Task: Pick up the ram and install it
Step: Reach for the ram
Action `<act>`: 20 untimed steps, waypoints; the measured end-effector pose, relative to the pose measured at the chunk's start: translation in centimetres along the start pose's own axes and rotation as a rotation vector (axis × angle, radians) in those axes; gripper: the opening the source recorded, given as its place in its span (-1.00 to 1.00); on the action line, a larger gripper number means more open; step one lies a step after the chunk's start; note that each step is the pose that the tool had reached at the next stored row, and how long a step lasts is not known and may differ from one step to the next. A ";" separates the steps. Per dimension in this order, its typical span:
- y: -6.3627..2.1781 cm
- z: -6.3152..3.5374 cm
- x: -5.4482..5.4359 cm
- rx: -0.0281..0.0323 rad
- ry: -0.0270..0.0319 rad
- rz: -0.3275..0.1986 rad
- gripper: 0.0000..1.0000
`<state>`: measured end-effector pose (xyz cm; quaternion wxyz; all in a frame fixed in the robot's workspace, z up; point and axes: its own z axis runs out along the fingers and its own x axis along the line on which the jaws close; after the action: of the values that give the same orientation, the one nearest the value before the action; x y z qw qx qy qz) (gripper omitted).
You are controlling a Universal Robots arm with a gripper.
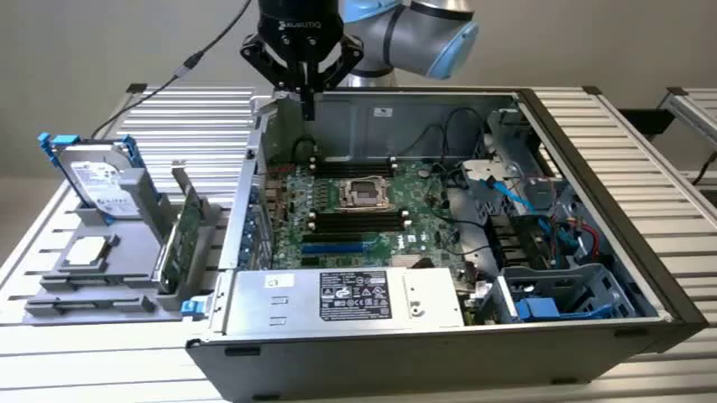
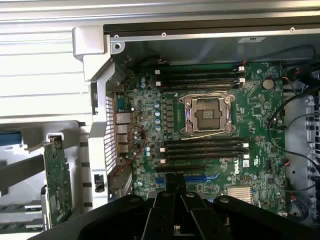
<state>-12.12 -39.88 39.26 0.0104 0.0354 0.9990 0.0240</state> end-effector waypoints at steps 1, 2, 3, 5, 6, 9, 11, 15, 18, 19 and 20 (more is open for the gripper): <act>0.00 0.00 0.0 0.0000 0.0000 0.000 -0.79; 0.00 0.00 0.0 0.0000 0.0000 0.000 -0.79; 0.00 0.00 0.0 0.0000 0.0000 0.000 -0.79; 0.00 0.00 0.0 0.0000 0.0000 0.000 -0.79; 0.00 0.00 0.0 0.0000 0.0000 0.000 -0.79; 0.00 0.00 0.0 0.0000 0.0000 0.000 -0.79; 0.00 0.00 0.0 0.0000 0.0000 0.000 -0.79; -0.02 -0.01 0.3 0.0000 0.0001 0.000 -0.79; -0.11 -0.04 1.6 0.0001 0.0002 0.000 -0.79; -0.14 -0.05 2.0 0.0000 0.0002 0.000 -0.79; -0.17 -0.05 2.5 0.0000 0.0002 0.000 -0.79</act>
<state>-14.59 -39.88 39.26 0.0102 0.0354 0.9990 0.0240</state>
